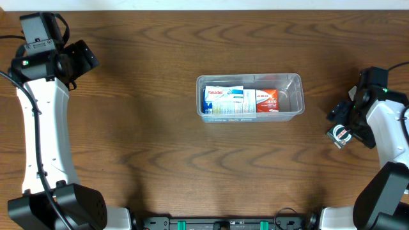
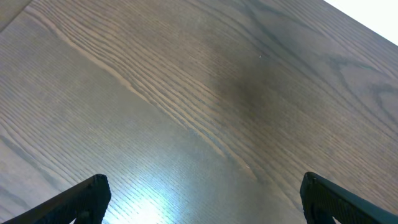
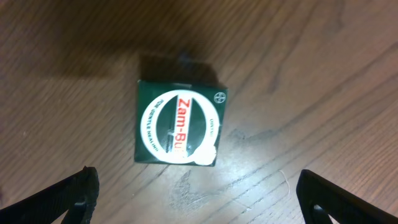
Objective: Pack container
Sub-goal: 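Lower the right gripper and grasp the Zam-Buk box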
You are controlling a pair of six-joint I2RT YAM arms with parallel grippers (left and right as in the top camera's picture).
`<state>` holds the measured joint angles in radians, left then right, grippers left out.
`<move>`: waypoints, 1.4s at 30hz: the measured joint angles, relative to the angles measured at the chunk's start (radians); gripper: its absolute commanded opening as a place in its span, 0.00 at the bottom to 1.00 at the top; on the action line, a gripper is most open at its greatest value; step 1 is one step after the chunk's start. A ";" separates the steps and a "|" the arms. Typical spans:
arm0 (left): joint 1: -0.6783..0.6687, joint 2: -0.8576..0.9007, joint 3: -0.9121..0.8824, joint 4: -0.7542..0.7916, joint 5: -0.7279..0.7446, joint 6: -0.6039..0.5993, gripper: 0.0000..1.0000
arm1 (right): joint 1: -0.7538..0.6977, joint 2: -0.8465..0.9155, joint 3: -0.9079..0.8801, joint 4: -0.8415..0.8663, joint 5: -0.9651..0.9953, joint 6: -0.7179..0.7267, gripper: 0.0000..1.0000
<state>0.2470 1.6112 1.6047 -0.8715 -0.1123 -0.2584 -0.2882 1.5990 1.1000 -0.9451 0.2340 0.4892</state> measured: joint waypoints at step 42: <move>0.000 0.000 0.000 0.000 0.000 0.000 0.98 | -0.072 0.000 -0.230 0.347 -0.100 0.058 0.94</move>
<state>0.2470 1.6112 1.6047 -0.8715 -0.1127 -0.2584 -0.3607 1.5993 0.8696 -0.5983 0.1345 0.5476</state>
